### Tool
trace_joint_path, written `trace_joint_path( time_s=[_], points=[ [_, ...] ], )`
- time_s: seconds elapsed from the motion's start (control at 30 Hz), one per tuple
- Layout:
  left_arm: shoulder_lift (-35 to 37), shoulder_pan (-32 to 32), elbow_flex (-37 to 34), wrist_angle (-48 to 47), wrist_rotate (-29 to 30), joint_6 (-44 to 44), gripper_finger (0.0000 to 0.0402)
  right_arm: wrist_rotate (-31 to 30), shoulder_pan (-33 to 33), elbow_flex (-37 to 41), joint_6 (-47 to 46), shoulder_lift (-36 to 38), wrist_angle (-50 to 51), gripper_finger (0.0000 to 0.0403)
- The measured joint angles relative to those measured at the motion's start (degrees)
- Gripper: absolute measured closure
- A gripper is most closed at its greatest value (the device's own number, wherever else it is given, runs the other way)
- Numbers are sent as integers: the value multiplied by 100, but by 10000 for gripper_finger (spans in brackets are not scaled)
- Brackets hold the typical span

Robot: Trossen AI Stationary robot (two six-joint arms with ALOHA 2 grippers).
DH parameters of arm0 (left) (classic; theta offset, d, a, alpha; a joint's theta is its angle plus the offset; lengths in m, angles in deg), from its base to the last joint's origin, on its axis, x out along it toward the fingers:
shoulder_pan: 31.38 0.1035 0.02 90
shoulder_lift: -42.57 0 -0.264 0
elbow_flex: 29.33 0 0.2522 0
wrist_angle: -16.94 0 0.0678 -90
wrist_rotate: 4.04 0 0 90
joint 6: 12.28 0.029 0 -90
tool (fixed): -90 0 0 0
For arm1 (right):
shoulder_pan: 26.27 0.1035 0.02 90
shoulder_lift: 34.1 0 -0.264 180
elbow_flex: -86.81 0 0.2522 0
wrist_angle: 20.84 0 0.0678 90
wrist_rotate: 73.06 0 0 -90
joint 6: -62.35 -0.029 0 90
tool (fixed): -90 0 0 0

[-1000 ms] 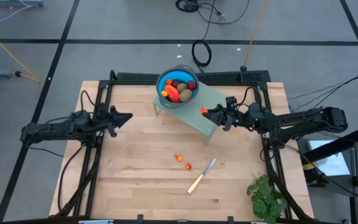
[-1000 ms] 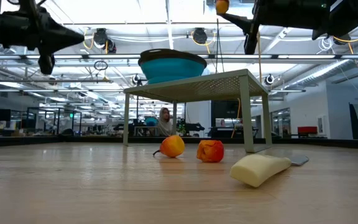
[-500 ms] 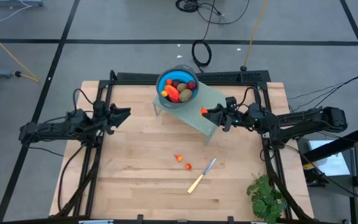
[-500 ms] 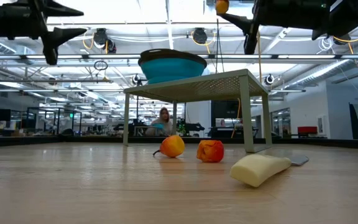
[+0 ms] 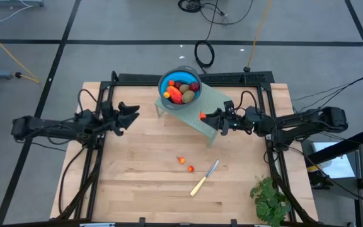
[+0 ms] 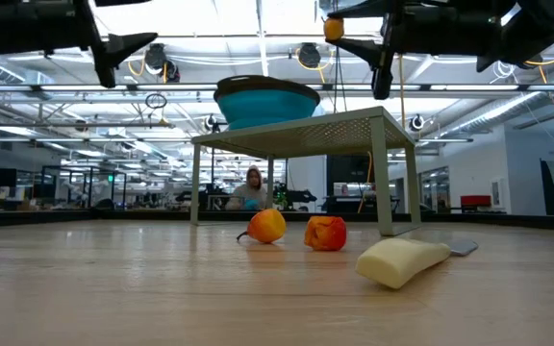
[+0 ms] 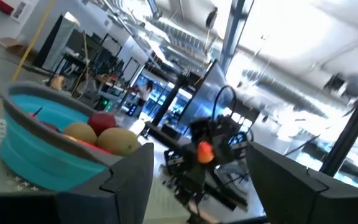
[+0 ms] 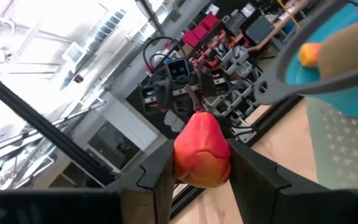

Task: Pick & Place Fruit
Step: Put the peach into the blue strainer bowl on the shelf

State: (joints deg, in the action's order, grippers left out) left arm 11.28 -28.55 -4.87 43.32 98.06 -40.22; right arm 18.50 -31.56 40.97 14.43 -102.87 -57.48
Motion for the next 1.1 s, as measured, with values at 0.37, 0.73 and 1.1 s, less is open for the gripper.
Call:
trace_joint_path(
  time_s=[0.37, 0.73, 1.1],
  points=[
    [-1550, -472, 1272, -186, -9, 1270, 144, -2, 298, -289, 1138, -391, -232, 277],
    [-2907, -856, 2989, -1519, -9, 2108, 144, 1, 506, -815, 2315, -867, -202, 277],
    [-3878, -1010, 3836, -1539, -26, 2378, 144, 20, 508, -933, 2526, -920, -205, 277]
  ],
)
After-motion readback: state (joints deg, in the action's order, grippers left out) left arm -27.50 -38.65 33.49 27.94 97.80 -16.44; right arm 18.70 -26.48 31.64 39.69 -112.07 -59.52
